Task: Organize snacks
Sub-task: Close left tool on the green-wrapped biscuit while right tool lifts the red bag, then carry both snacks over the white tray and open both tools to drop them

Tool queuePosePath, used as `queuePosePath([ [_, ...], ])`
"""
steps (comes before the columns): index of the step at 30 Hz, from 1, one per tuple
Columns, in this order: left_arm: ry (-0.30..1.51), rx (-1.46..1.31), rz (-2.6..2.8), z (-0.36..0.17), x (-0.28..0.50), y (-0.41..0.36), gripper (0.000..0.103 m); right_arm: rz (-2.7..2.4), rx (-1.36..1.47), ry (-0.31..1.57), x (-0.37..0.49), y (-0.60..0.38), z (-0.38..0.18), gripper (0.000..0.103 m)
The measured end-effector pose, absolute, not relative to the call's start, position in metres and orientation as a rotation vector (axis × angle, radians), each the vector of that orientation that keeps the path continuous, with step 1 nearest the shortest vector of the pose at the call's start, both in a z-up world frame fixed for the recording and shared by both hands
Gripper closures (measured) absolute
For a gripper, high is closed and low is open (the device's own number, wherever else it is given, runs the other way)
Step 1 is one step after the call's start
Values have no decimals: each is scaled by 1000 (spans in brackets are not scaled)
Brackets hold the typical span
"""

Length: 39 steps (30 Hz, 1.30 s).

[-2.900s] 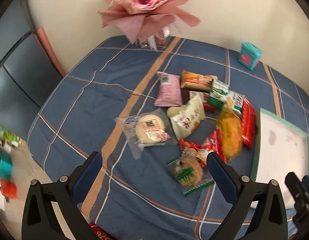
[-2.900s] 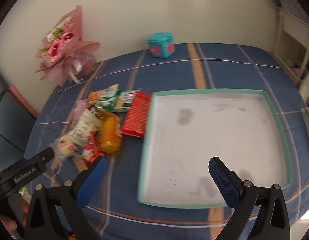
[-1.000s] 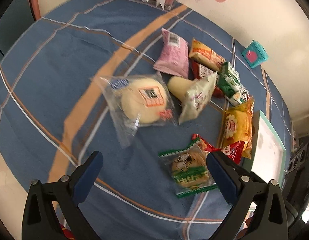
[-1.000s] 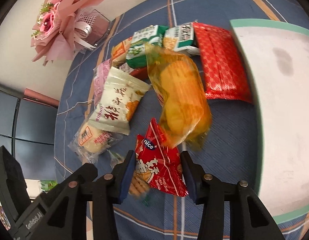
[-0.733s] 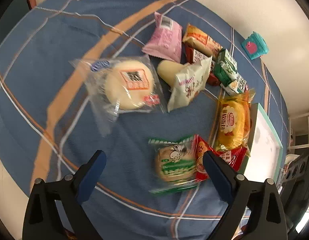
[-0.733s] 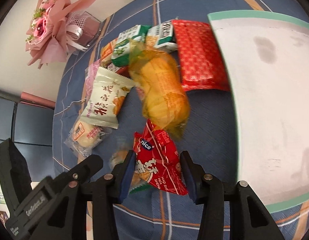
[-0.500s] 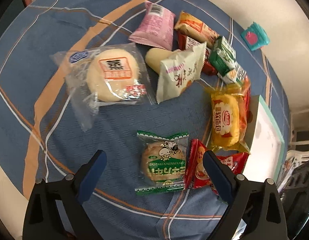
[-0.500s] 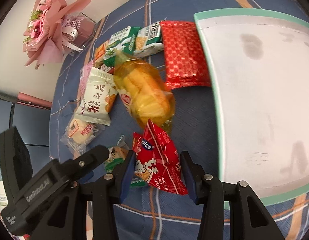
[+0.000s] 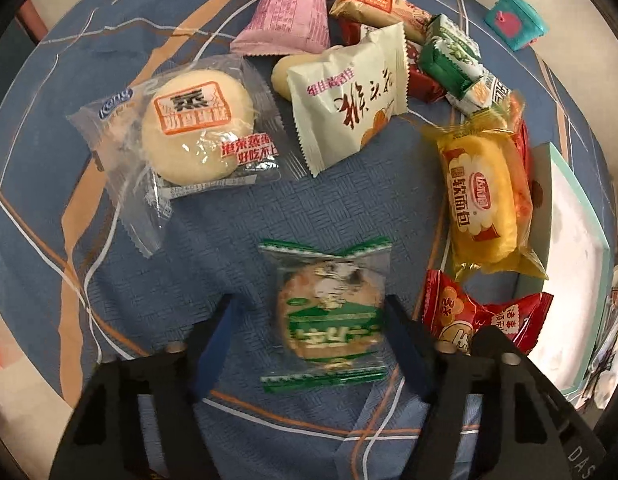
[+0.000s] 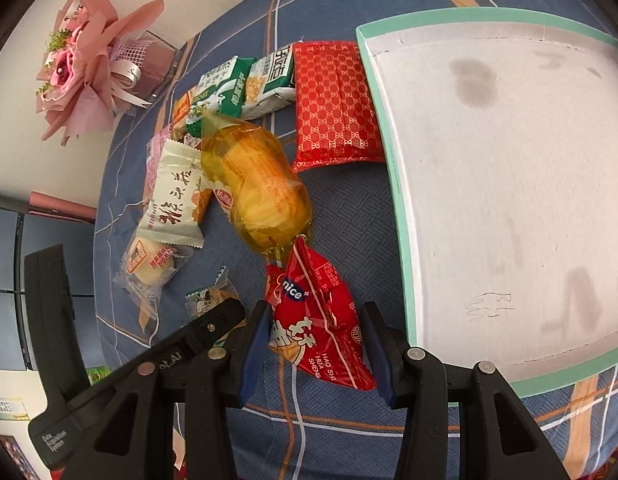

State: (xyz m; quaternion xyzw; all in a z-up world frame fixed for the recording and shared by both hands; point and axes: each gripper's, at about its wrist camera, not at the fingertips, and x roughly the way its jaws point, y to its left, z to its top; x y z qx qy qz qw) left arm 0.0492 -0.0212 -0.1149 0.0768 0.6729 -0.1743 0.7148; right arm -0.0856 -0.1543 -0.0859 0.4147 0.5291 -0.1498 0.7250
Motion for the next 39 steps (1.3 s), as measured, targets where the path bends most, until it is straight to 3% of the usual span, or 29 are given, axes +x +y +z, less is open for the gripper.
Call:
queuePosePath([
  [1, 1483, 165, -387, -114, 49, -21, 50, -330, 914, 1168, -86, -154, -86, 55],
  [25, 1240, 65, -392, -12, 35, 18, 51, -340, 826, 992, -92, -164, -26, 57],
  [39, 1178, 178, -579, 5, 5, -103, 51, -716, 820, 907, -145, -263, -18, 57],
])
